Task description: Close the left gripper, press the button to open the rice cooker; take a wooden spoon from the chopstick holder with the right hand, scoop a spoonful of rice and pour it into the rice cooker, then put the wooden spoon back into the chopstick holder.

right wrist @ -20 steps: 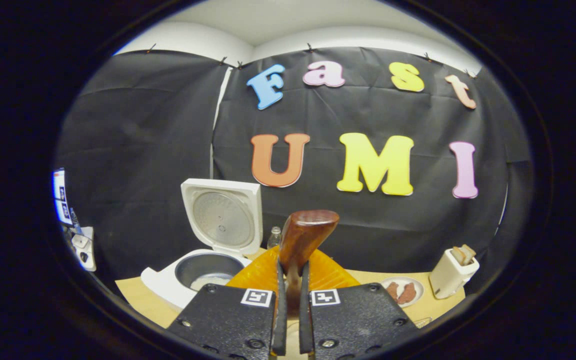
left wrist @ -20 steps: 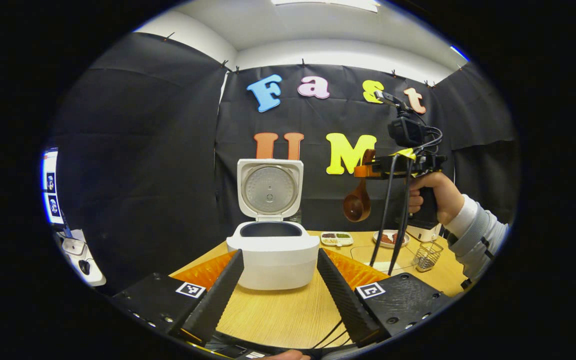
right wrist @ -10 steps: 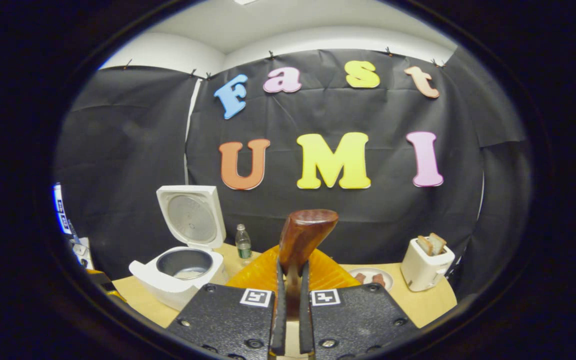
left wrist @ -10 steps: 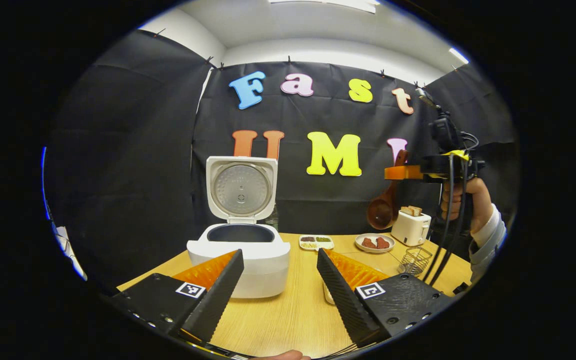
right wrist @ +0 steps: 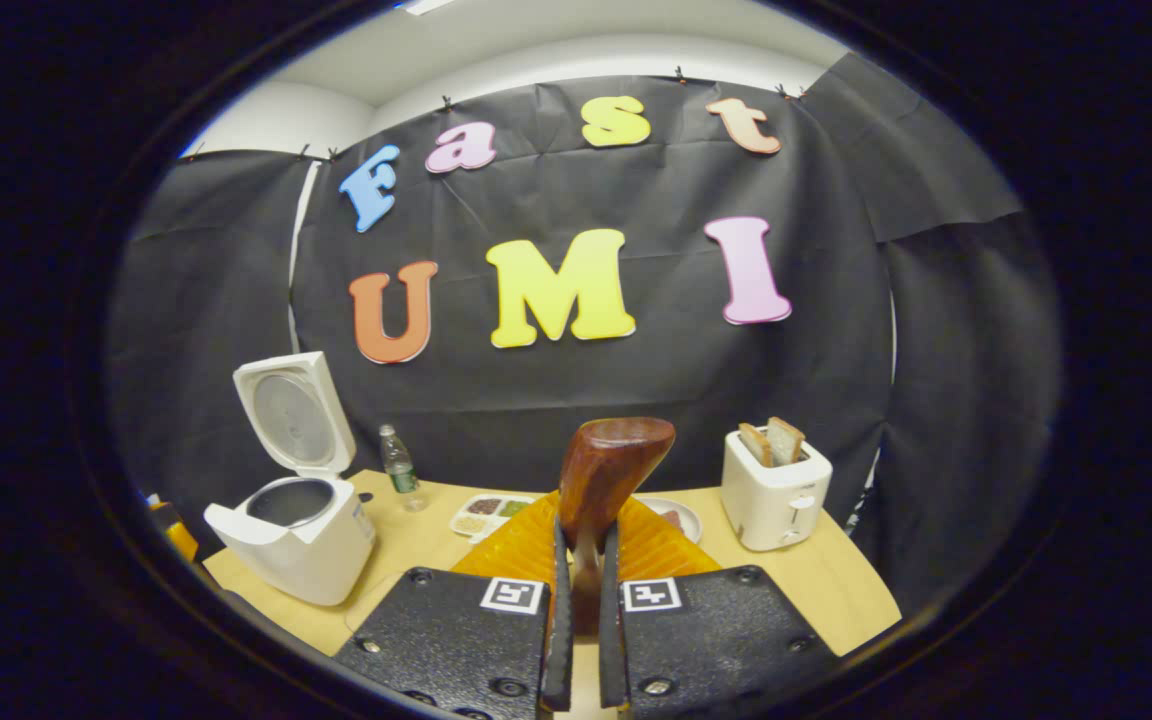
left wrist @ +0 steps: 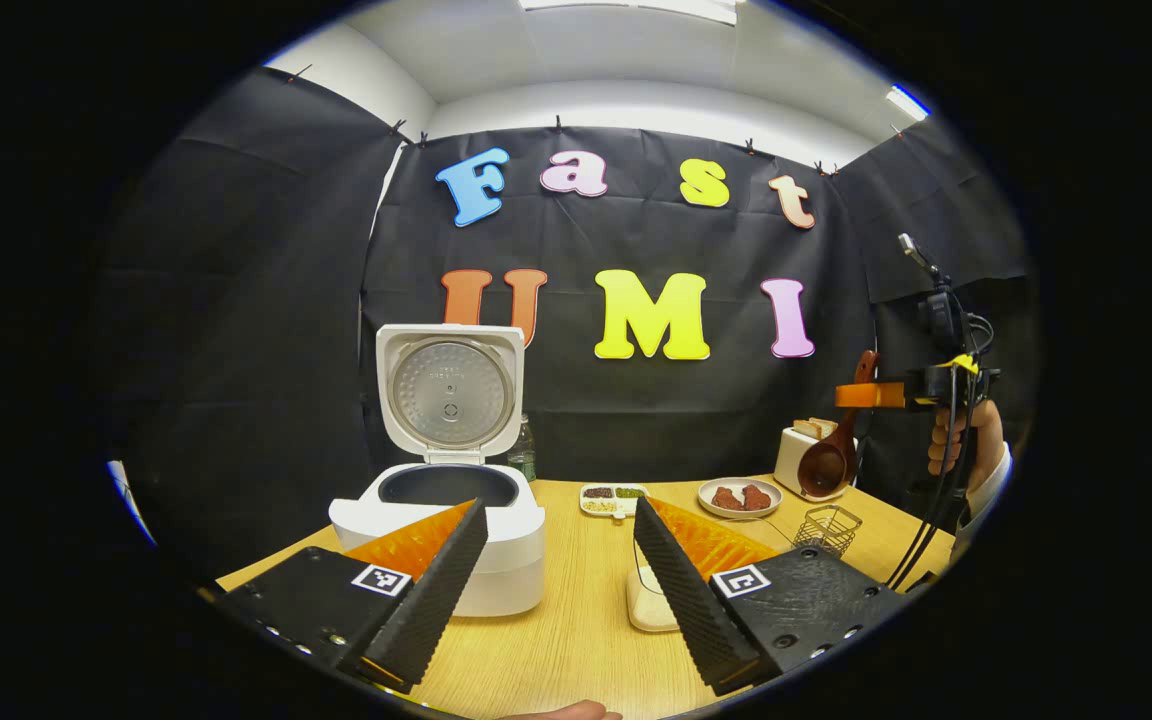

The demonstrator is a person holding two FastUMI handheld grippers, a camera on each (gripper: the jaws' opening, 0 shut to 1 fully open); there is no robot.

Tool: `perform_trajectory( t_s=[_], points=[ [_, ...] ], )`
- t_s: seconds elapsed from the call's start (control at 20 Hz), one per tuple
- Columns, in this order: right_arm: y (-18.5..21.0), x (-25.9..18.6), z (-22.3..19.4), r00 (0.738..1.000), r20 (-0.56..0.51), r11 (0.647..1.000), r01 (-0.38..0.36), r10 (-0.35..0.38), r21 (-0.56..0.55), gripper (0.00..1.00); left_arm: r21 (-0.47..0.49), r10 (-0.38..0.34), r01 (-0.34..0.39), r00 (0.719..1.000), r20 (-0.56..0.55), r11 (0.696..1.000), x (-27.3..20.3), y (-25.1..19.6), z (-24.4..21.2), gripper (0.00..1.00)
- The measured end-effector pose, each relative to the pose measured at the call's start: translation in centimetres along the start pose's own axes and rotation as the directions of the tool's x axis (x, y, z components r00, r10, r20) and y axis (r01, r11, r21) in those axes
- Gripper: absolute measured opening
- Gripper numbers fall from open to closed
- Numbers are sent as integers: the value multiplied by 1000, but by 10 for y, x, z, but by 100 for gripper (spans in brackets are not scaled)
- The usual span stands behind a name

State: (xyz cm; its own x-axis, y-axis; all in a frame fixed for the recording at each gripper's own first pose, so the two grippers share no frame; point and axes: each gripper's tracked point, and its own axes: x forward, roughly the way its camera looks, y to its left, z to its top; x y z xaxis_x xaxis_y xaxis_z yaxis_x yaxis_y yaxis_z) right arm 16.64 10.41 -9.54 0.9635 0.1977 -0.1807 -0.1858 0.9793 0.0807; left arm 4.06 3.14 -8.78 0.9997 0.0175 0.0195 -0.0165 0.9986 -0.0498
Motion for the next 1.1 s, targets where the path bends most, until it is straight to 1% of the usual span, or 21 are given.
perform_trajectory(
  t_s=[0.05, 0.1, 0.25, 0.4, 0.6, 0.65, 0.7, 0.75, 0.8, 0.85, 0.9, 0.95, 1.0, 1.05, 1.1],
  points=[
    [-13, 2, -5, 1000, -2, 999, 30, -30, 14, 16, 0, 3, -3, 1000, 0, 1000, 2, 0, -1, 94],
    [-21, 2, -11, 999, -9, 999, 41, -41, 30, 16, -1, 5, -5, 1000, -3, 1000, 4, 0, -3, 94],
    [-40, 6, -31, 998, -41, 995, 58, -55, 83, 16, -7, 8, -8, 1000, -13, 1000, 9, -4, -6, 94],
    [-52, 10, -52, 996, -65, 991, 74, -67, 114, 17, -11, 4, -4, 1000, -19, 1000, 15, -7, -7, 94],
    [-64, 20, -76, 992, -108, 985, 75, -58, 158, 18, -11, 9, -10, 999, -36, 1000, 23, -9, -11, 94],
    [-65, 20, -82, 992, -114, 982, 67, -47, 177, 19, -9, 11, -11, 999, -40, 1000, 24, -10, -12, 94],
    [-64, 22, -85, 993, -114, 978, 52, -29, 200, 21, -5, 16, -16, 999, -41, 1000, 25, -9, -10, 94],
    [-64, 22, -87, 994, -107, 976, 42, -19, 214, 17, -2, 21, -21, 999, -40, 1000, 26, -8, -8, 94],
    [-68, 22, -86, 995, -98, 975, 46, -25, 219, 26, -3, 22, -22, 999, -41, 1000, 28, -7, -7, 94],
    [-77, 21, -82, 996, -77, 975, 62, -47, 211, 35, -7, 23, -23, 999, -43, 1000, 29, -7, -6, 94],
    [-82, 19, -77, 996, -57, 978, 74, -64, 194, 63, -10, 24, -25, 999, -43, 1000, 30, -6, -4, 94],
    [-88, 17, -74, 995, -41, 980, 93, -87, 176, 68, -11, 31, -32, 999, -43, 999, 32, -4, -1, 94],
    [-93, 15, -69, 994, -27, 981, 112, -109, 160, 84, -7, 39, -40, 999, -37, 999, 33, -1, 2, 94],
    [-96, 10, -66, 991, -15, 981, 131, -130, 145, 88, -1, 48, -48, 998, -32, 999, 34, 0, 6, 94],
    [-100, 10, -60, 990, 2, 982, 140, -141, 131, 100, 5, 56, -56, 998, -27, 998, 35, 3, 9, 94]
  ],
)
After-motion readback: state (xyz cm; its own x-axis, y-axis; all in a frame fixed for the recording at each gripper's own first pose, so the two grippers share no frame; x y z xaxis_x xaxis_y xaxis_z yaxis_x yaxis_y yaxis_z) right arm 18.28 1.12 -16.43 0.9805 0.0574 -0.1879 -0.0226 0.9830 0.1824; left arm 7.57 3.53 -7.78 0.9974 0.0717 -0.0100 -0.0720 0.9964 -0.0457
